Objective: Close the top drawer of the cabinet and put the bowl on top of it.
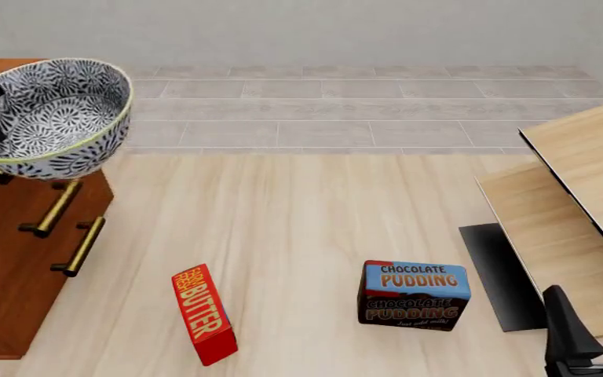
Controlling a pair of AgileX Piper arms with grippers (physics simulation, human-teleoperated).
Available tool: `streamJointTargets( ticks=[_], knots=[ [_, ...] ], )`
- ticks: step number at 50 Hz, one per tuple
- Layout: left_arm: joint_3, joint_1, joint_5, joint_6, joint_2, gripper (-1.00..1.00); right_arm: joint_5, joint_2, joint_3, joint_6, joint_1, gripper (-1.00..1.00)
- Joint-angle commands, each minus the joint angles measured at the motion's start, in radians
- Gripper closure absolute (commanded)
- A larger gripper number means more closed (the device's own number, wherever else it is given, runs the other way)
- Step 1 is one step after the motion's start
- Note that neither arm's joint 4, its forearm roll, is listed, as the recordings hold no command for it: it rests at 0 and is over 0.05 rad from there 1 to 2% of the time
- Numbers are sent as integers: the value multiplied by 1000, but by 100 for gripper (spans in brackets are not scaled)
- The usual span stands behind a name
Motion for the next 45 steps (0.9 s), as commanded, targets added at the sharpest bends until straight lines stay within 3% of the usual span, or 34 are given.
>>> streamJointTargets(
  ticks=[1,6,7,11,13,14,26,45],
  knots=[
    [-154,108,111,-15,8,100,-2,0,2,-2,-1,-100],
    [-227,148,150,-20,22,100,0,0,0,-3,0,-100],
    [-291,173,177,-24,37,100,-1,0,1,-3,1,-100],
    [-378,232,221,-50,71,100,0,0,0,-3,1,-100],
    [-398,218,222,-53,80,100,0,0,0,-3,1,-100],
    [-414,272,232,-49,88,100,1,0,-1,-2,1,-100],
    [-465,369,240,-112,151,100,3,0,-3,1,-2,-100],
    [-526,499,239,-154,268,100,1,0,-3,1,-8,-100]
  ],
)
